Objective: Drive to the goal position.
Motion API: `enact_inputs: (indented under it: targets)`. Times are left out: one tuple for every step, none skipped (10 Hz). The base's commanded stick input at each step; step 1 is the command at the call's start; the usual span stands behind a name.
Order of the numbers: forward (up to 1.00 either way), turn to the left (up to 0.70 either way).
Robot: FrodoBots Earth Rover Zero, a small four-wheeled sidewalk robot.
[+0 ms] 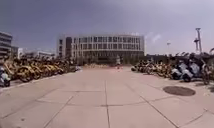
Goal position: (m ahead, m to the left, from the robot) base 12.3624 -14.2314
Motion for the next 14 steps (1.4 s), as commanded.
enact_inputs:
  targets:
    - [0.7, 0.01]
    - [0.7, 0.01]
    - [0.7, 0.01]
    - [0.7, 0.01]
    - [0.7, 0.01]
    - [0.7, 0.01]
    - [0.7, 0.01]
    - [0.7, 0.01]
    - [0.7, 0.01]
    - [0.7, 0.01]
    - [0.7, 0.01]
    - [0.7, 0.01]
    - [0.7, 0.01]
    - [0.7, 0.01]
